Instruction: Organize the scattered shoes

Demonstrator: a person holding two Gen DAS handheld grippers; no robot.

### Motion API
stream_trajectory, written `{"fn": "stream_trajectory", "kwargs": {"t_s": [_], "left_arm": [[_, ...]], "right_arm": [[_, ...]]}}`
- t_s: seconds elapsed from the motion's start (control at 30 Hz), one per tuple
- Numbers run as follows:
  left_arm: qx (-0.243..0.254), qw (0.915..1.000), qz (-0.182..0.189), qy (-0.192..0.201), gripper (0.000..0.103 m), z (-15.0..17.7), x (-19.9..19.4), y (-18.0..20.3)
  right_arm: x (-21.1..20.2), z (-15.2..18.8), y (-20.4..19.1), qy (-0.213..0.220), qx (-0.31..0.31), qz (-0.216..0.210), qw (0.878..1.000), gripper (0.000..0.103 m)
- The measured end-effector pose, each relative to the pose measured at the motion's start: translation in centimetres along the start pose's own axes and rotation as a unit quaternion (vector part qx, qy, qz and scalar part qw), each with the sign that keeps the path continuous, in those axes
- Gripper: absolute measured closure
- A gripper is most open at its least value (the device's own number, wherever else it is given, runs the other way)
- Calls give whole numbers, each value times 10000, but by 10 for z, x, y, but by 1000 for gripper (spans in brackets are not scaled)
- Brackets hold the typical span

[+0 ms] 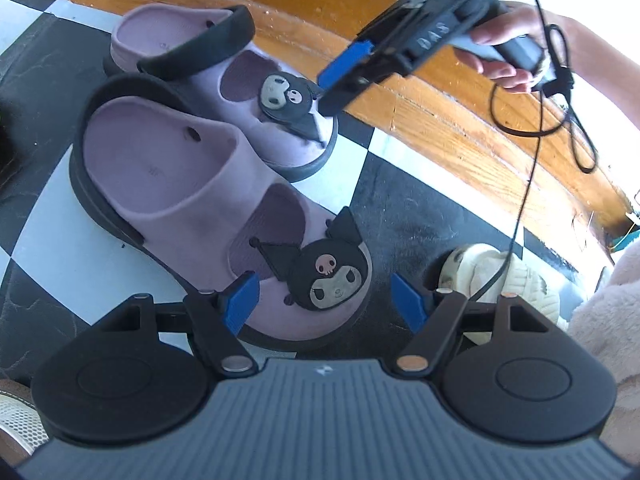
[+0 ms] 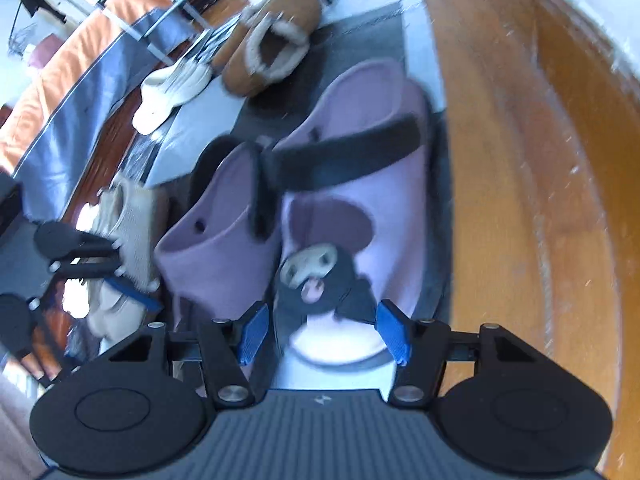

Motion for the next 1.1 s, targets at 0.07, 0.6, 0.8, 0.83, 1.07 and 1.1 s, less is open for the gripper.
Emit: {"fn": "stream_trajectory", "kwargs": {"t_s": [0.07, 0.6, 0.8, 0.83, 1.07, 1.1], "left_arm": [[109, 9999, -13, 11, 31, -1, 0, 4], [506, 9978, 196, -370, 26, 15, 18, 7], [-51, 9992, 364, -170, 19, 16, 18, 3], [-149, 9990, 385, -151, 18, 16, 18, 2], [-243, 9993, 265, -101, 18, 14, 19, 5], [-264, 9993, 242, -86, 18, 14, 20, 5]], "right_arm": [[-3, 1, -3, 64, -61, 160, 9998, 41], [32, 46, -90, -111, -601, -585, 9964, 41], [41, 49, -99, -290, -927, -236, 9950, 63], [41, 50, -100, -273, -1017, -107, 9944, 71], [26, 58, -107, 73, -998, 208, 9948, 96], [25, 61, -108, 64, -967, 181, 9951, 96]]}}
Point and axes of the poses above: each gripper's, at about its wrist camera, not at the fingertips, and x roughly the way its jaws point, y to its right, z to its underside, the point moved 7 cm from there along x, roughly the way its jaws point, and after that the axes turned 3 degrees about y, right-handed, at the moved point
